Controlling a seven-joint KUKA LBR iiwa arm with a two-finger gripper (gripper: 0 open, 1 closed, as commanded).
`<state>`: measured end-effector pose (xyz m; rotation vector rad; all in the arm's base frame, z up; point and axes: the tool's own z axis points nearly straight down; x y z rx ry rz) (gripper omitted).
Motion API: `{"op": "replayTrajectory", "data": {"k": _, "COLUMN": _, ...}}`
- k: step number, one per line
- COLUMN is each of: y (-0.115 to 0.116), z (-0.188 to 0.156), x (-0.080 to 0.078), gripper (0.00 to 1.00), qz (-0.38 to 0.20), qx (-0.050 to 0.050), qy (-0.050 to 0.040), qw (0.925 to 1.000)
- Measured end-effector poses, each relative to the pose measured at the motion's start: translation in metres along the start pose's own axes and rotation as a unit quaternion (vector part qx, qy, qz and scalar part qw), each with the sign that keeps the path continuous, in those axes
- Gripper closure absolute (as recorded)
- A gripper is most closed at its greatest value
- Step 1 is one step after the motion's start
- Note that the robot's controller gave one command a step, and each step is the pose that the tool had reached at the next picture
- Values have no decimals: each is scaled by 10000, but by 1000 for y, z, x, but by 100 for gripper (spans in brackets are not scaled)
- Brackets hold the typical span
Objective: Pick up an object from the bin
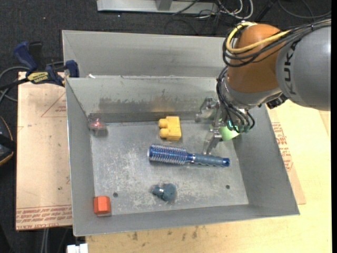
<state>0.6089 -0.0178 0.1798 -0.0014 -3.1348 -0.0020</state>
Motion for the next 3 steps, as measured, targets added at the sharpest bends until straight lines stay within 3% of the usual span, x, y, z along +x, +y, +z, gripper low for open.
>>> {"op": "replayTrajectory", "data": {"k": 1, "y": -49, "z": 99, "x": -1, "gripper": 0, "qz": -859, "qx": 4, "qy": -16, "qw": 9963}}
{"op": "replayTrajectory", "data": {"k": 2, "y": -47, "z": 96, "x": -3, "gripper": 100, "qz": -867, "qx": 5, "qy": -40, "qw": 9962}}
{"op": "replayTrajectory", "data": {"k": 3, "y": -30, "z": -39, "x": -42, "gripper": 100, "qz": -811, "qx": 16, "qy": -95, "qw": 9967}}
